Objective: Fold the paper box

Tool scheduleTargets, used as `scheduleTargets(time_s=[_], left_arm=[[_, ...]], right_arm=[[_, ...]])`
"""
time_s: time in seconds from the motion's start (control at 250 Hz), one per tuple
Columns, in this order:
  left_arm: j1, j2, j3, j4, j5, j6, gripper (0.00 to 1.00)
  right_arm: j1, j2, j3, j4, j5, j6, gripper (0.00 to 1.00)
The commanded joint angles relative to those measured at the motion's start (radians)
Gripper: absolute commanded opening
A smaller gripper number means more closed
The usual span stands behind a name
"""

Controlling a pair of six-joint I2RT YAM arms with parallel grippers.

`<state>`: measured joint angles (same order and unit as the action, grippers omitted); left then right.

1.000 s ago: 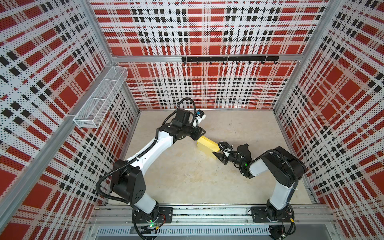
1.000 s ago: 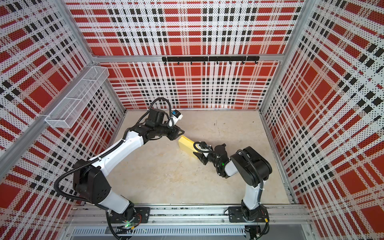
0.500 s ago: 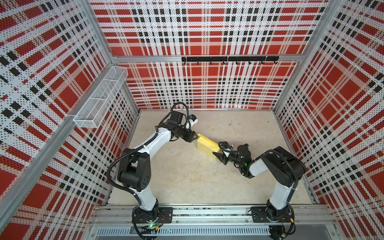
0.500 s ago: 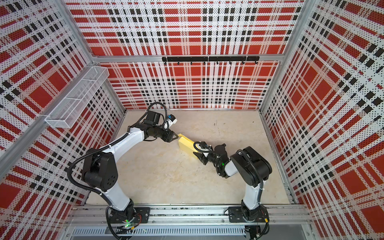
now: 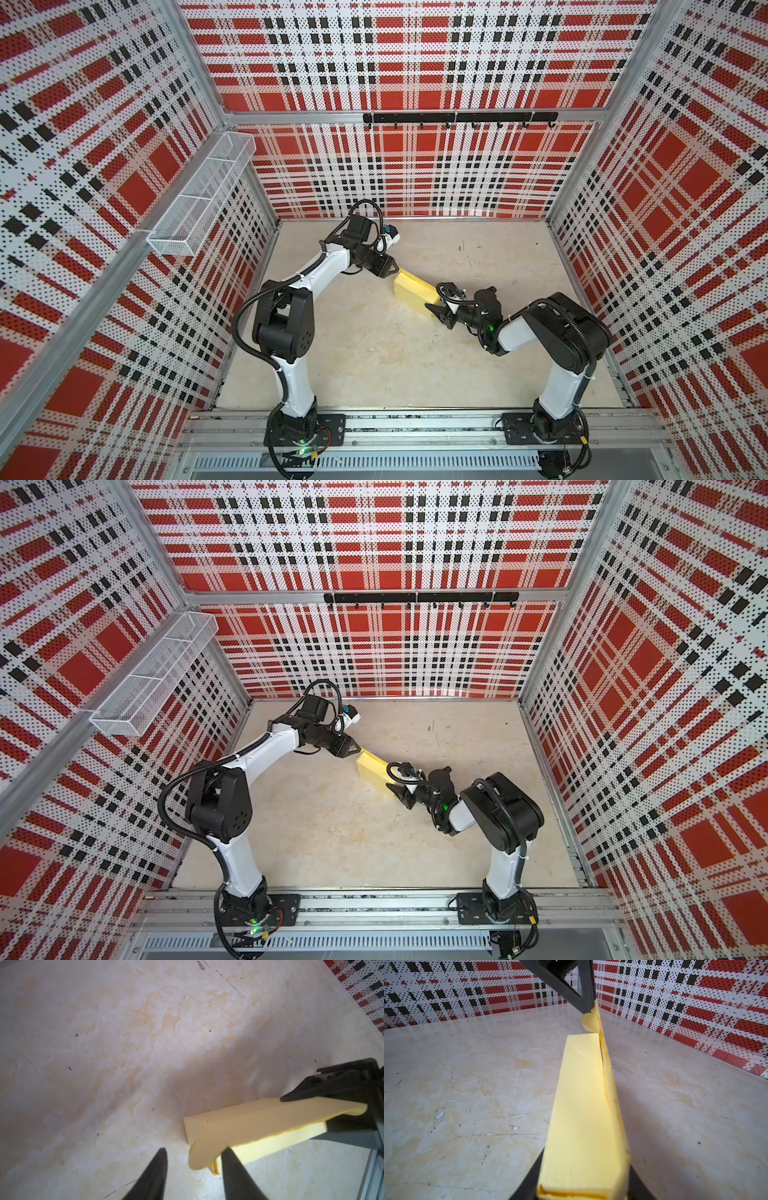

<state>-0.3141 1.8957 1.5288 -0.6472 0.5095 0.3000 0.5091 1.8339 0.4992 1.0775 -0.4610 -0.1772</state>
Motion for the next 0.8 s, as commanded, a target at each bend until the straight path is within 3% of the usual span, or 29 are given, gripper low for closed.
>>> scheduleTargets(time_s=[0.0, 0.136, 0.796], left_arm=[[-0.019, -0.003, 0.016, -0.032, 0.022, 0.004, 0.35], [-0.030, -0.047, -0.015, -0.006, 0.013, -0.031, 0.21], [-0.046, -0.064, -0.086, 0.032, -0.020, -0.075, 0.03]], right_arm=[[0.000, 0.018, 0.019, 0.001, -0.003, -0.022, 0.37], [-0.001, 0.018, 0.016, 0.002, -0.002, -0.026, 0.37], [-0.001, 0.030, 0.018, 0.012, -0.003, -0.022, 0.37]])
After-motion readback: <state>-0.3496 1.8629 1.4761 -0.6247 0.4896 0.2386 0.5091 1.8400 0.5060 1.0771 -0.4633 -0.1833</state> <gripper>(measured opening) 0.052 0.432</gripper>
